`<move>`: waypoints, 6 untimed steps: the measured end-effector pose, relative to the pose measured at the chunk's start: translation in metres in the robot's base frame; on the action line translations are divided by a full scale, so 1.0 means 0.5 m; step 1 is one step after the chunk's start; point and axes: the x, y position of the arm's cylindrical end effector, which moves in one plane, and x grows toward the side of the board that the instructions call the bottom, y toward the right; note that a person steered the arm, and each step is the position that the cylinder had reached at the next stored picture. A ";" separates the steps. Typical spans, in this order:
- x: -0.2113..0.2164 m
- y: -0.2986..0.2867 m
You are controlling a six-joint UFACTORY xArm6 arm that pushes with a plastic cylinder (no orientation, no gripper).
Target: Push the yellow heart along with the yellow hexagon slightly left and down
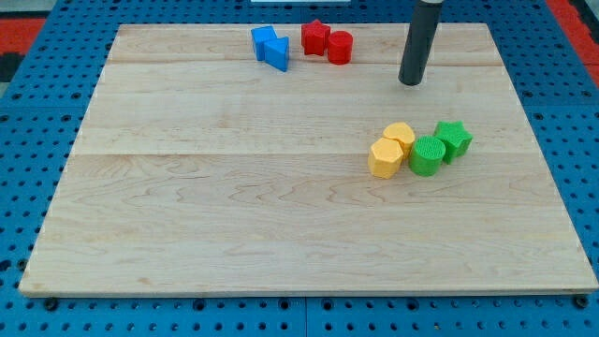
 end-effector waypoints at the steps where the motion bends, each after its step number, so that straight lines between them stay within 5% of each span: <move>1: 0.000 0.000; 6: 0.016 -0.009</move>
